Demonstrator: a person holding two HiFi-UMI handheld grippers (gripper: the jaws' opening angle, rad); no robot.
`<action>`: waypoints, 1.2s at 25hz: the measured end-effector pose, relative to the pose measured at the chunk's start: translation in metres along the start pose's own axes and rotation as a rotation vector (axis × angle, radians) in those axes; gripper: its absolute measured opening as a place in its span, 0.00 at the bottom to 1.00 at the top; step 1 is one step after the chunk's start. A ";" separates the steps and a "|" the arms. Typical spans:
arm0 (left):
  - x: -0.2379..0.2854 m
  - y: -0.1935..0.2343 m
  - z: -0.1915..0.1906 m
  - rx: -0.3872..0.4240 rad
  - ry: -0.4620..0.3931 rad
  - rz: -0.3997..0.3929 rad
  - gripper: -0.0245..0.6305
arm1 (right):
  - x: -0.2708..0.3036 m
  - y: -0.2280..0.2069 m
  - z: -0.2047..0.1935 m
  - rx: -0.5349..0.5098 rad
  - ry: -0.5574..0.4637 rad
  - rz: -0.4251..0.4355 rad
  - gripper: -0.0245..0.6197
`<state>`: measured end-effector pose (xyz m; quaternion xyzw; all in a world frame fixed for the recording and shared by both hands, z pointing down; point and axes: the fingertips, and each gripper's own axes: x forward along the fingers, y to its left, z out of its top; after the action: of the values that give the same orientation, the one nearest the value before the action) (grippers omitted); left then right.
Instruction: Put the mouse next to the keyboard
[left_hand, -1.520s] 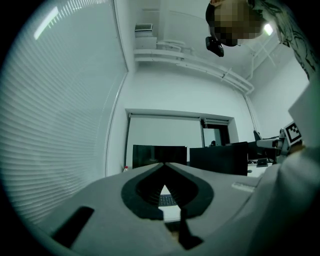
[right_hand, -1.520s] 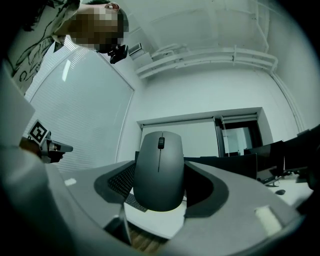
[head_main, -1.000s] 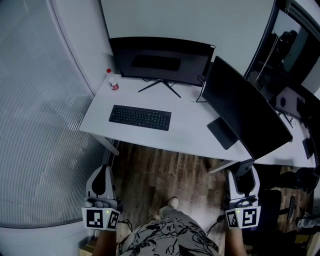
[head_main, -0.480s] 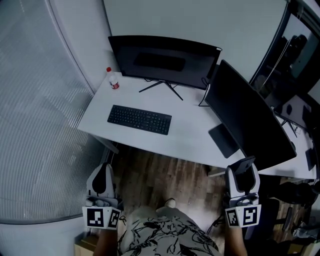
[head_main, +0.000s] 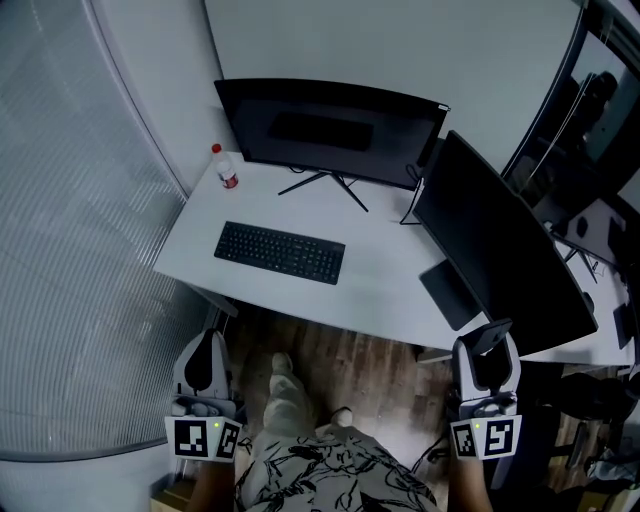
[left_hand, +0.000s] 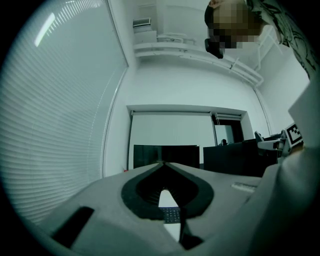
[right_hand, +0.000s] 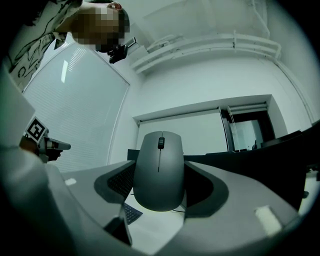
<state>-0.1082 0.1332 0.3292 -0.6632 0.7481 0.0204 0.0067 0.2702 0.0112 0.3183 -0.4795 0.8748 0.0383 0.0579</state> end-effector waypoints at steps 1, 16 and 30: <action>0.006 0.003 0.000 0.001 -0.002 -0.003 0.03 | 0.004 0.000 0.000 -0.004 0.000 -0.006 0.51; 0.129 0.071 0.005 -0.026 -0.040 -0.095 0.03 | 0.107 0.017 -0.005 -0.043 0.006 -0.112 0.51; 0.214 0.136 0.008 -0.046 -0.017 -0.225 0.03 | 0.181 0.051 -0.006 -0.032 0.013 -0.246 0.51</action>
<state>-0.2692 -0.0622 0.3163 -0.7429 0.6681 0.0422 0.0003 0.1308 -0.1131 0.2998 -0.5845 0.8089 0.0416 0.0489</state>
